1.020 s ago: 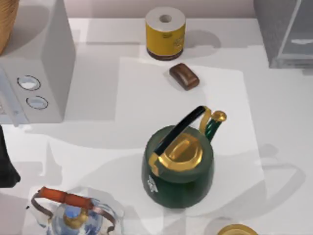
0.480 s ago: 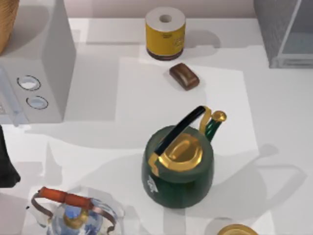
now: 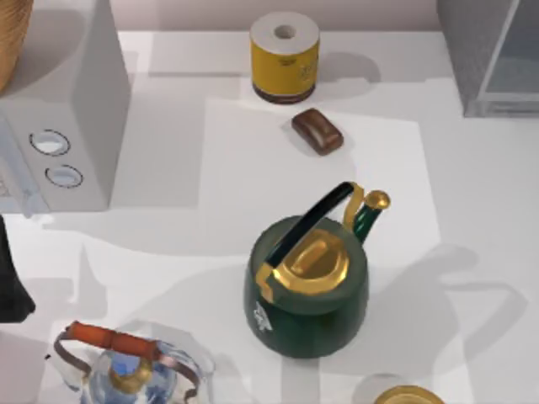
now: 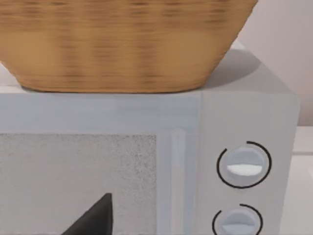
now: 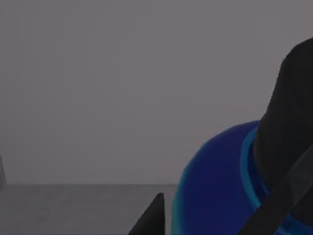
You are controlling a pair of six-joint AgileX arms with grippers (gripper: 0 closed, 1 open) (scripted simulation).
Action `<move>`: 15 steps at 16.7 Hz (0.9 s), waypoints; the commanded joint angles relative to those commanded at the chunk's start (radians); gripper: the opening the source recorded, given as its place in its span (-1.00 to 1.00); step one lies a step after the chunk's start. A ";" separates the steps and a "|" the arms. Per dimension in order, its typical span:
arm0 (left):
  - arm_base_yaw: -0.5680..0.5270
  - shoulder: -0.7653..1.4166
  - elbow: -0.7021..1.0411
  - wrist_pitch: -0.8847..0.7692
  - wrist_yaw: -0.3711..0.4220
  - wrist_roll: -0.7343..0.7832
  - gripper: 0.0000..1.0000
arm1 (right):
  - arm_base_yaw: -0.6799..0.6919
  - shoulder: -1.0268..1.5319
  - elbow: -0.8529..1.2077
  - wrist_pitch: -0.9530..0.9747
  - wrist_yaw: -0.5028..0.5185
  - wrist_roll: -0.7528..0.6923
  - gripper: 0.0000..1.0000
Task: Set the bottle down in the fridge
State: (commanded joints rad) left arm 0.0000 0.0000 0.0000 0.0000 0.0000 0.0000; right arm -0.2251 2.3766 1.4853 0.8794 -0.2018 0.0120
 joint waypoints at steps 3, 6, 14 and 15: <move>0.000 0.000 0.000 0.000 0.000 0.000 1.00 | 0.000 0.000 0.000 0.000 0.000 0.000 -0.83; 0.000 0.000 0.000 0.000 0.000 0.000 1.00 | 0.000 0.000 0.000 0.000 0.000 0.000 -0.38; 0.000 0.000 0.000 0.000 0.000 0.000 1.00 | 0.000 0.000 0.000 0.000 0.000 0.000 0.81; 0.000 0.000 0.000 0.000 0.000 0.000 1.00 | 0.000 0.000 0.000 0.000 0.000 0.000 0.96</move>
State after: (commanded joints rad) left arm 0.0000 0.0000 0.0000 0.0000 0.0000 0.0000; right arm -0.2251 2.3766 1.4853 0.8794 -0.2018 0.0120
